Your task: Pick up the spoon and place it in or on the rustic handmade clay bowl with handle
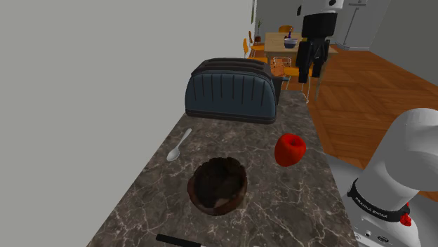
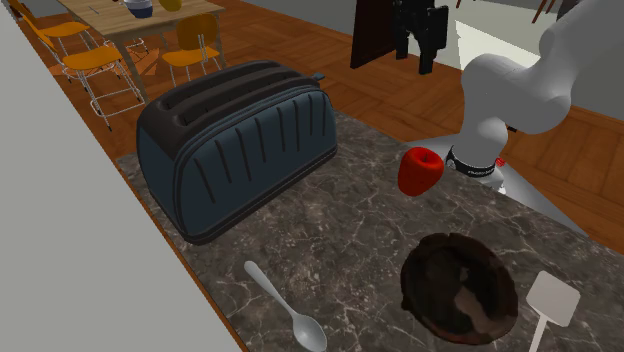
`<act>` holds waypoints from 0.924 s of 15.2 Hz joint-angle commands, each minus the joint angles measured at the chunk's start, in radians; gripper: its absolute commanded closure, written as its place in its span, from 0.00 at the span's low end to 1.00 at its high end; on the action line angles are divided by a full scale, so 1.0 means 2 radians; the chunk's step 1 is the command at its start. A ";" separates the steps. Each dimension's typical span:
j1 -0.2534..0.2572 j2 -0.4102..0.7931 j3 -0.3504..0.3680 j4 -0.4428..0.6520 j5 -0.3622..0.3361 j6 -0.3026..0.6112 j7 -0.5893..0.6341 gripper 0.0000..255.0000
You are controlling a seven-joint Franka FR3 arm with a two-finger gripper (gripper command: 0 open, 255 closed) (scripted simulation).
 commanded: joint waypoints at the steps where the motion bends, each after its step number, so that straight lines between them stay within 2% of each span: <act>1: 0.000 0.000 0.000 0.000 0.000 0.000 0.000 0.00; 8: -0.001 0.042 0.073 -0.031 0.069 0.094 0.132 0.00; 14: -0.004 0.112 0.132 -0.026 0.112 0.183 0.237 0.00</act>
